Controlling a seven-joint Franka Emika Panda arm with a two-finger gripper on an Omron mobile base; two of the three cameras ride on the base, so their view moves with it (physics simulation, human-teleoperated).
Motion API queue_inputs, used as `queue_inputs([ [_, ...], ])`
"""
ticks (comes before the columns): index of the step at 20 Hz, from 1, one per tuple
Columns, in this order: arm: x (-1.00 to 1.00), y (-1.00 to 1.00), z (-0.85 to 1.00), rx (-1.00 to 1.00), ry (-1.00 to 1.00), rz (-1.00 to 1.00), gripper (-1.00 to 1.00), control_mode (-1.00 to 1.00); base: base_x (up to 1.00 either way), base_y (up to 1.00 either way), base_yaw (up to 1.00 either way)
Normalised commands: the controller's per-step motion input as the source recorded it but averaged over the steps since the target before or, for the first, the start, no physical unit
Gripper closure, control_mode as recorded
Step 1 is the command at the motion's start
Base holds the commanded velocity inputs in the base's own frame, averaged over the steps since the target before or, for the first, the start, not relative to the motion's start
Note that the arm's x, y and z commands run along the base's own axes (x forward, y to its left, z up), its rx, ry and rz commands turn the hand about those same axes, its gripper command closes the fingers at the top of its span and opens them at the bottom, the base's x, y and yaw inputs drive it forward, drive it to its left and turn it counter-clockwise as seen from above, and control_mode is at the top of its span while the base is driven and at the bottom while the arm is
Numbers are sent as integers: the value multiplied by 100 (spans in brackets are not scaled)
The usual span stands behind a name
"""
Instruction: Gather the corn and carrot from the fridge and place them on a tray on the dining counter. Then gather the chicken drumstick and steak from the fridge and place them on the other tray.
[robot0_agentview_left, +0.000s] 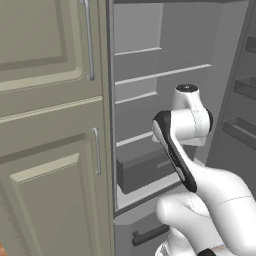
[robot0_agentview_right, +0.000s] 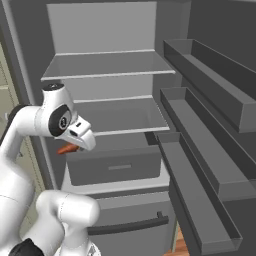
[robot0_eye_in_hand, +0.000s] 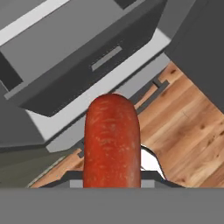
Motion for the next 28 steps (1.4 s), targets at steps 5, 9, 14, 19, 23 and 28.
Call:
queue_inputs([
  [5, -5, -32, -31, -1, 8, 0, 100, -100, 0, 0, 0],
  [9, 0, -1, -1, 0, 1, 0, 100, -100, 0, 0, 0],
  [14, -6, 0, -1, 0, 0, -1, 100, -100, 0, 0, 0],
  [19, 0, 0, 0, 0, 0, 0, 100, 100, -84, 0, -44],
  [23, 0, 0, 0, 0, 0, 0, 100, 100, -95, 1, -71],
  [28, 0, 0, 0, 0, 0, 0, 100, 100, -30, -6, -84],
])
